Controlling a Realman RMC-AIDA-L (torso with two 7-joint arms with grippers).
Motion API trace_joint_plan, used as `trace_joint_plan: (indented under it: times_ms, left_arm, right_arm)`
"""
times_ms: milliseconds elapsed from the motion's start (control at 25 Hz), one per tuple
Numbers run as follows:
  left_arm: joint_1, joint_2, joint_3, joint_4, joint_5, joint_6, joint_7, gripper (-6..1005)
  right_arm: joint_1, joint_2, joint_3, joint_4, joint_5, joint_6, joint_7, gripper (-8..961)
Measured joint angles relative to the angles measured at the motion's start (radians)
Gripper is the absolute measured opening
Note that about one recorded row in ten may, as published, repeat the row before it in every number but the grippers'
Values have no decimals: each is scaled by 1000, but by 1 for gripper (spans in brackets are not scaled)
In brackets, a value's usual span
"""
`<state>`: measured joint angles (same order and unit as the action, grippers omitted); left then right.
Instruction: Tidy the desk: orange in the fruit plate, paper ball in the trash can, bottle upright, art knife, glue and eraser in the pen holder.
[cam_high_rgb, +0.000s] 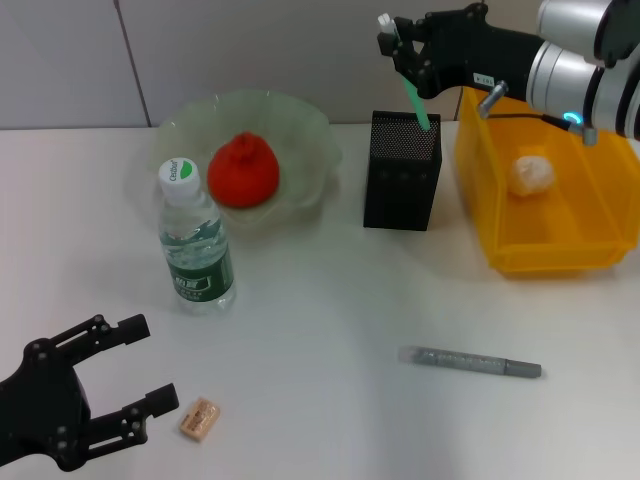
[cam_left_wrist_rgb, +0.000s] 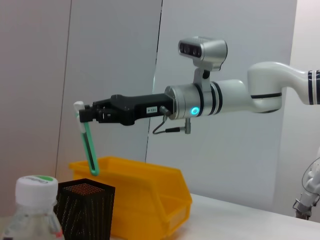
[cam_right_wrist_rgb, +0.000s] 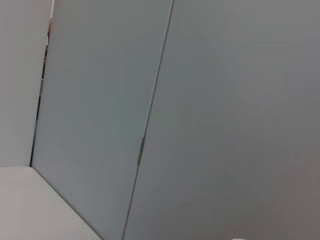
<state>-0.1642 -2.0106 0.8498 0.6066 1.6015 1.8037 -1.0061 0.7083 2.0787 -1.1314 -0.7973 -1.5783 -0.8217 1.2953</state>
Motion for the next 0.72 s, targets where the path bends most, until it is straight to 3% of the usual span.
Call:
trace_joint_plan:
  times_ms: [240,720]
  left_arm:
    - [-6,-3,-3,-8,0,3,-2,800]
    - [-12,-5,-3,-8,0,7,-3,799]
  right_arm:
    - [14,2,3,101,84,14,-101,235]
    - [16,3,10,143,89,21,-115,269]
